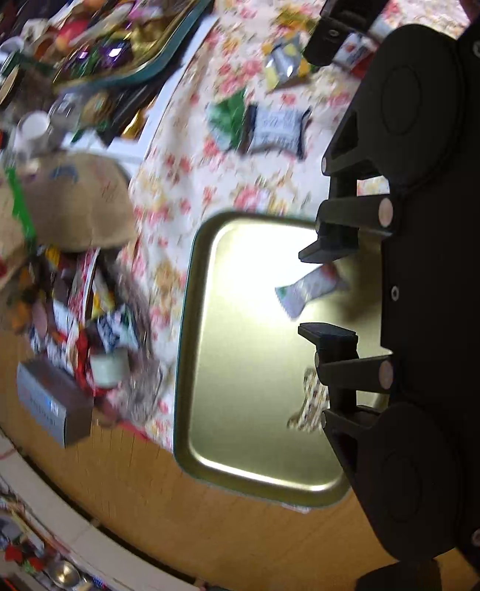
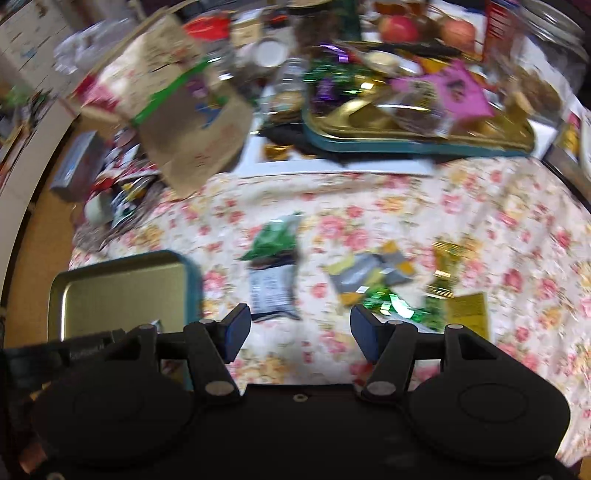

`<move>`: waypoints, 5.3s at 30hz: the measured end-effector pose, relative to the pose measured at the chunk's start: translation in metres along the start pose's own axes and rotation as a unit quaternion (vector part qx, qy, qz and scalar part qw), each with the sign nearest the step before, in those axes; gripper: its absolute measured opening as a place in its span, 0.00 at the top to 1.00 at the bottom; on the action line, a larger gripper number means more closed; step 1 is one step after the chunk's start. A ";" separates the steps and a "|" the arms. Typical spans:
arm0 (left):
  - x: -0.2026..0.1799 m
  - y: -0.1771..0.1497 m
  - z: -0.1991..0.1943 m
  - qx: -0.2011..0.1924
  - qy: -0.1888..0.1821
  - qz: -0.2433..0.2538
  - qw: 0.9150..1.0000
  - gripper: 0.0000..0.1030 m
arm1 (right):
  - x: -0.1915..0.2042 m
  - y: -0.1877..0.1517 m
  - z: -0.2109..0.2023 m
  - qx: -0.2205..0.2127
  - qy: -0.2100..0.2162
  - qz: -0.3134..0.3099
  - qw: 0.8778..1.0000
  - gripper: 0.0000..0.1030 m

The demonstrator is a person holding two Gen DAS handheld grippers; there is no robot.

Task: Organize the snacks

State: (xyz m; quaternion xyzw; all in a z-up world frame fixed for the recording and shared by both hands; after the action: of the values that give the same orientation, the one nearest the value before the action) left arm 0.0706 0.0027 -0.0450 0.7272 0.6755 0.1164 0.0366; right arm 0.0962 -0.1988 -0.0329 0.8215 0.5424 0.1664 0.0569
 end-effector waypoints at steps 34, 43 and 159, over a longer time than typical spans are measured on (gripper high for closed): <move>-0.172 -0.058 0.013 0.066 -0.067 0.173 0.980 0.56 | -0.167 -0.025 -0.023 0.060 -0.074 0.132 0.987 0.31; -0.160 -0.050 0.000 0.051 -0.076 0.148 0.985 0.56 | -0.161 -0.037 -0.009 0.077 -0.117 0.097 0.985 0.27; -0.218 -0.027 -0.003 0.018 -0.080 0.157 0.984 0.58 | -0.208 -0.022 -0.038 0.054 -0.021 0.169 0.984 0.79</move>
State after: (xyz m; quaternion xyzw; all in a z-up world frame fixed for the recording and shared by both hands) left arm 0.0304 -0.2111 -0.0740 0.8316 0.5500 0.0501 0.0587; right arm -0.0094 -0.3830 -0.0476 0.9064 0.4028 0.1268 -0.0051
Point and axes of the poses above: each gripper's, at about its wrist camera, not at the fingertips, and z roughly the way its jaws point, x to its left, y to its top, the point moved 5 cm from there along z, roughly the way its jaws point, and after that the axes turned 4 degrees about x, right-handed, at the moved point
